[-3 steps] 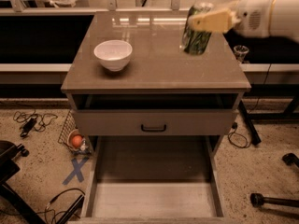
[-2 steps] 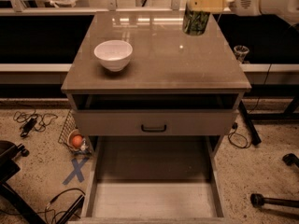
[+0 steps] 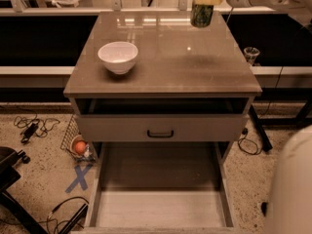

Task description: Pick green can from middle drawer and place on counter

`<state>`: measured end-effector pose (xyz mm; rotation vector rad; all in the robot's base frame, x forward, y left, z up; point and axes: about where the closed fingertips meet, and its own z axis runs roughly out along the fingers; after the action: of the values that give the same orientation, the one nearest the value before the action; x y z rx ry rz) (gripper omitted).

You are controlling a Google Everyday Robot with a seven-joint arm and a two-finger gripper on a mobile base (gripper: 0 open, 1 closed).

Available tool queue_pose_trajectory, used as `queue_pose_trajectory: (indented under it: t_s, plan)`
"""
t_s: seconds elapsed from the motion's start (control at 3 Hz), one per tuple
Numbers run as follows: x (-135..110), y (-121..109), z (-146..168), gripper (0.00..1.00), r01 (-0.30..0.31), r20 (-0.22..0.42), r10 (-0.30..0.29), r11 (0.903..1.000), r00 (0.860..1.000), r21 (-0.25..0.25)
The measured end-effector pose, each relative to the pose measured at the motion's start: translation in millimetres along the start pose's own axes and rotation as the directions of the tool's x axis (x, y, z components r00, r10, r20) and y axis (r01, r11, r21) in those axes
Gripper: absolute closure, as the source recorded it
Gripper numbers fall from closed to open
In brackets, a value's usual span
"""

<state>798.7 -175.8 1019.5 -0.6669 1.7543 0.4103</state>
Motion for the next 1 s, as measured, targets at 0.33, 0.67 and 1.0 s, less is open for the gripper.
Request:
queue_pose_trajectory:
  t_s: [0.33,0.67,1.0]
  plan:
    - [22,-18,20,1.0,-0.03,-0.042,0.03,0.9995,0.999,0.007]
    - [72,-36,38,1.0,-0.097,-0.106,0.096,0.9953,0.99,0.0]
    - [97,-41,47,1.0,-0.122,-0.108,0.119,0.9923,0.987,-0.021]
